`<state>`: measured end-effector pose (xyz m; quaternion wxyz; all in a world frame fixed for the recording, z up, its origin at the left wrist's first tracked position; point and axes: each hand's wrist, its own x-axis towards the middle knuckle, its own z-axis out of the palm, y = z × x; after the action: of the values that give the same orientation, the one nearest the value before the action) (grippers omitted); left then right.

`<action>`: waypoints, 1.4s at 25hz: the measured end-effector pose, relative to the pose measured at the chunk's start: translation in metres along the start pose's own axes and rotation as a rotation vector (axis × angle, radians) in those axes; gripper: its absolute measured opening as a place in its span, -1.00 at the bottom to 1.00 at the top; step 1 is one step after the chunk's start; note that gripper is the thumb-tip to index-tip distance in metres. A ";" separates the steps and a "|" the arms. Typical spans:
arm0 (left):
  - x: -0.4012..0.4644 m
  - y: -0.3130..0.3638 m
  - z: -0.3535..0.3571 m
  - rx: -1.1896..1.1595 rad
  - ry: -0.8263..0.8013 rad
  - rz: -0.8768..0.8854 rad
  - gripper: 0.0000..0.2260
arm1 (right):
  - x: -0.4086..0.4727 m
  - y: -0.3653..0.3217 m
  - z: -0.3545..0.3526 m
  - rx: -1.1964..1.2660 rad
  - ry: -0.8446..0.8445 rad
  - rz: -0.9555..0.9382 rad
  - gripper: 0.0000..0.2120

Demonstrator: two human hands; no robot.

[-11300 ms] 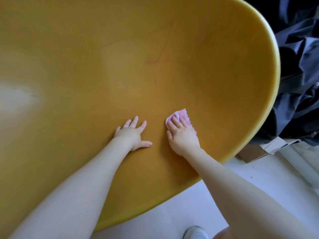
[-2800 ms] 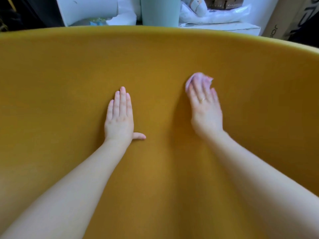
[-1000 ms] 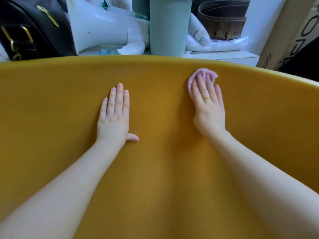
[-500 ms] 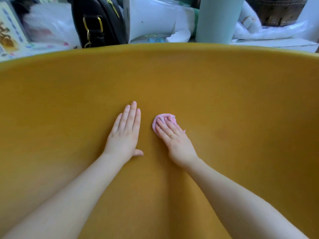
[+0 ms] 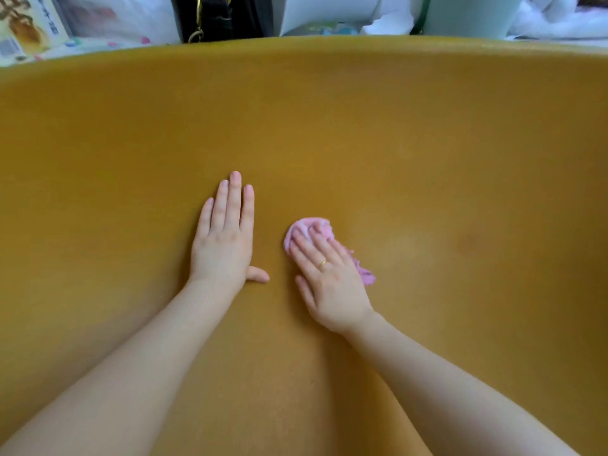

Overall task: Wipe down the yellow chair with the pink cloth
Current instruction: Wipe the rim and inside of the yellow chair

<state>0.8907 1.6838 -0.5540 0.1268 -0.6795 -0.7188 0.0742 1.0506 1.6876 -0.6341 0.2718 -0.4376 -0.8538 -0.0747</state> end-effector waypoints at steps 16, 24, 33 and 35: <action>-0.037 0.089 0.003 -0.178 -0.098 0.235 0.15 | -0.082 0.045 -0.024 -0.041 -0.066 0.011 -0.50; -0.045 0.098 0.007 -0.240 -0.192 0.233 0.17 | -0.054 0.166 -0.117 -0.306 -0.006 0.305 -0.44; -0.067 0.053 0.012 -0.285 -0.149 0.243 -0.12 | -0.108 -0.008 -0.051 0.271 -0.497 0.096 -0.31; -0.090 0.025 0.016 -0.240 -0.165 0.189 -0.15 | -0.095 0.007 -0.057 0.234 -0.536 0.052 -0.27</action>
<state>0.9142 1.5970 -0.5837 -0.0222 -0.7459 -0.6634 0.0550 1.1233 1.6039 -0.6369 0.0872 -0.4291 -0.8865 0.1495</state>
